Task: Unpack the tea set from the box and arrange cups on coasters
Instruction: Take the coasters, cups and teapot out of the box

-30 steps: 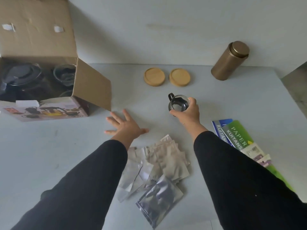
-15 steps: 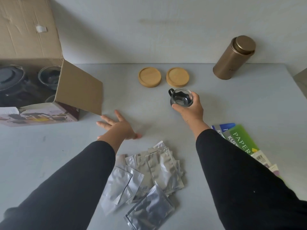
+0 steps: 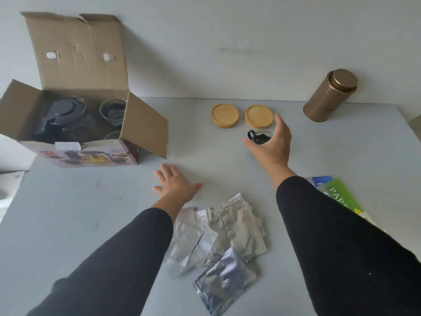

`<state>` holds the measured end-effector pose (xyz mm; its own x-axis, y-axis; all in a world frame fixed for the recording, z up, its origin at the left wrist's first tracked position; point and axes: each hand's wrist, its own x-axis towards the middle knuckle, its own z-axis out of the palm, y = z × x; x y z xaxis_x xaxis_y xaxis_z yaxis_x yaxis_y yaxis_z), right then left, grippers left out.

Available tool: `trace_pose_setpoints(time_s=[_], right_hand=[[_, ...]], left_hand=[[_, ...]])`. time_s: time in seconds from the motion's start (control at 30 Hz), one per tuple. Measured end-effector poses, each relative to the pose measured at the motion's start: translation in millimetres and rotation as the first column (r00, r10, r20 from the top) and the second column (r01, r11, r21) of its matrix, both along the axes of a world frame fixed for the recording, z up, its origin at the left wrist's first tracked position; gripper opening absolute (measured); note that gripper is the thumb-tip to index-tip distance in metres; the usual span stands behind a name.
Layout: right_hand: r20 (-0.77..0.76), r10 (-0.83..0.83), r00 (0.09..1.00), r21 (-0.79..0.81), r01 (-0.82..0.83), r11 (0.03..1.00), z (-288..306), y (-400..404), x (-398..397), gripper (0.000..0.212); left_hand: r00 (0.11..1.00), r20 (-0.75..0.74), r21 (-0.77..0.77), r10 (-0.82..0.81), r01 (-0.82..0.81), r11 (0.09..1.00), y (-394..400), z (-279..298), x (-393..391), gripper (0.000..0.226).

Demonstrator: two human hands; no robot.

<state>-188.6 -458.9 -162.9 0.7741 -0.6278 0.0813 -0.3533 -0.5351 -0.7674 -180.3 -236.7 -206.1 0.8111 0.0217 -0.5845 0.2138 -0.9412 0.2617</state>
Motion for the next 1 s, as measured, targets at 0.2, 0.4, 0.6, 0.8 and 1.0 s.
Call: trace_pose_setpoints(time_s=[0.2,0.4,0.6,0.8,1.0], right_hand=[[0.069,0.154,0.986,0.032,-0.156,0.987,34.4,86.1,31.0,0.093],[0.057,0.334,0.941,0.04,-0.337,0.941,49.6,170.3,64.6,0.073],[-0.034,0.517,0.856,-0.115,-0.517,0.848,54.1,241.2,108.0,0.057],[-0.375,0.492,0.786,-0.46,-0.619,0.637,38.6,279.6,147.6,0.066],[-0.57,0.322,0.756,-0.557,-0.644,0.525,35.1,294.6,172.1,0.077]], left_hand=[[0.986,-0.024,-0.055,0.165,-0.167,0.984,44.9,12.5,7.4,0.104],[0.97,-0.061,-0.02,0.237,-0.239,0.971,101.8,12.4,24.1,0.104],[0.961,-0.143,0.017,0.237,-0.237,0.971,138.3,12.0,40.4,0.128],[0.964,-0.194,-0.047,0.181,-0.193,0.98,142.4,1.3,41.3,0.141],[0.948,-0.241,-0.084,0.21,-0.236,0.968,143.1,-6.4,46.7,0.141]])
